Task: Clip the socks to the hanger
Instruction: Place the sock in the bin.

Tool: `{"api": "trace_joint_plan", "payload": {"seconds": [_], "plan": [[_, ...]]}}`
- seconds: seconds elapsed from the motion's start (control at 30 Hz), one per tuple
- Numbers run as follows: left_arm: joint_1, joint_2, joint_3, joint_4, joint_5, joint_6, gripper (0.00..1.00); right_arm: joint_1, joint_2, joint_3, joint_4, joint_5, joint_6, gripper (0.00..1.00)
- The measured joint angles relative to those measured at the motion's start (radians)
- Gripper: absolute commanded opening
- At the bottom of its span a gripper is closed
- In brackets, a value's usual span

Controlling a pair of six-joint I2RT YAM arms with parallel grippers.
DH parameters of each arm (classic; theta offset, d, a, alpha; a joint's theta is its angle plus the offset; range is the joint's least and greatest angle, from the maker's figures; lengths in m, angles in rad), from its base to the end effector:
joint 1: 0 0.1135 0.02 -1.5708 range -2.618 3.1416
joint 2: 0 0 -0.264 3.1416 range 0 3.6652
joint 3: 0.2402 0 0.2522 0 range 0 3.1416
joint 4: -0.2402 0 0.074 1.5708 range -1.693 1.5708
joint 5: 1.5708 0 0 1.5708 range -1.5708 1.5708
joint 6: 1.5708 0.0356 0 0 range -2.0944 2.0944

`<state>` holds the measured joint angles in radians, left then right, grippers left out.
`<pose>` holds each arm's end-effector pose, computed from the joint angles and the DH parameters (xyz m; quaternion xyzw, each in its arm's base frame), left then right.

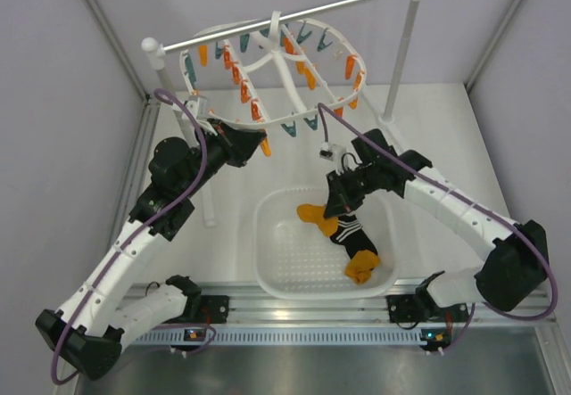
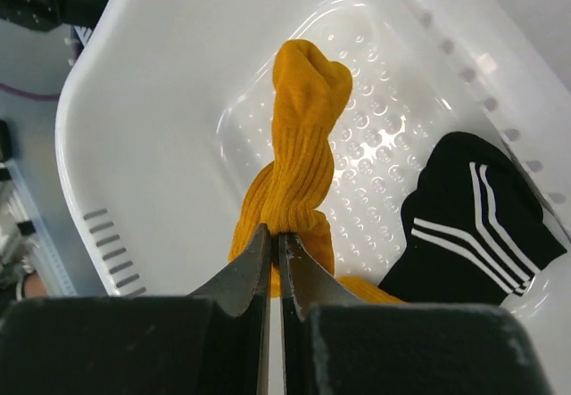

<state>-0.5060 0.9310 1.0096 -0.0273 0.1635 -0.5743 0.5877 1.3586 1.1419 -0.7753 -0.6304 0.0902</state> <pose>0.1816 -0.1073 0.4099 0.0357 0.6881 -0.4198 0.5908 0.2153 0.1687 0.2915 -0.3101 0.8614 0.3704 0.1571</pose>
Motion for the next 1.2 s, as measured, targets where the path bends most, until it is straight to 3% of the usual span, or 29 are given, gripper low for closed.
{"api": "trace_joint_plan", "payload": {"seconds": [0.2,0.5,0.7,0.8,0.83,0.9,0.97,1.0,1.03,1.07,1.2], "plan": [[0.0,0.0,0.0,0.001,0.0,0.0,0.0,0.105,-0.012,-0.084,0.1,0.112,-0.199,0.0],[0.0,0.0,-0.004,0.002,-0.002,0.0,0.0,0.249,-0.069,-0.266,0.369,0.638,-0.431,0.0],[0.0,0.0,-0.006,0.002,-0.004,0.0,0.0,0.484,-0.152,-0.396,0.551,0.909,-0.587,0.01],[0.0,0.0,-0.006,0.003,-0.004,0.0,0.0,0.576,-0.142,-0.459,0.62,0.996,-0.65,0.12],[0.0,0.0,-0.006,0.003,-0.004,0.0,0.0,0.599,-0.134,-0.483,0.639,1.024,-0.673,0.24],[0.0,0.0,-0.006,0.003,-0.005,0.0,0.0,0.621,-0.124,-0.521,0.665,1.056,-0.716,0.25],[0.0,0.0,-0.006,0.003,-0.005,0.0,0.0,0.634,-0.124,-0.549,0.672,1.072,-0.763,0.34],[0.0,0.0,-0.006,0.003,-0.005,0.0,0.0,0.64,-0.127,-0.557,0.678,1.074,-0.788,0.41],[0.0,0.0,-0.006,0.003,-0.006,0.001,0.0,0.645,-0.14,-0.569,0.695,1.074,-0.816,0.55],[0.0,0.0,-0.006,0.002,-0.008,0.001,0.0,0.649,-0.163,-0.584,0.713,1.072,-0.84,0.6],[0.0,-0.003,-0.006,0.001,-0.008,0.001,0.0,0.644,-0.318,-0.611,0.717,1.071,-0.891,0.63]]}}
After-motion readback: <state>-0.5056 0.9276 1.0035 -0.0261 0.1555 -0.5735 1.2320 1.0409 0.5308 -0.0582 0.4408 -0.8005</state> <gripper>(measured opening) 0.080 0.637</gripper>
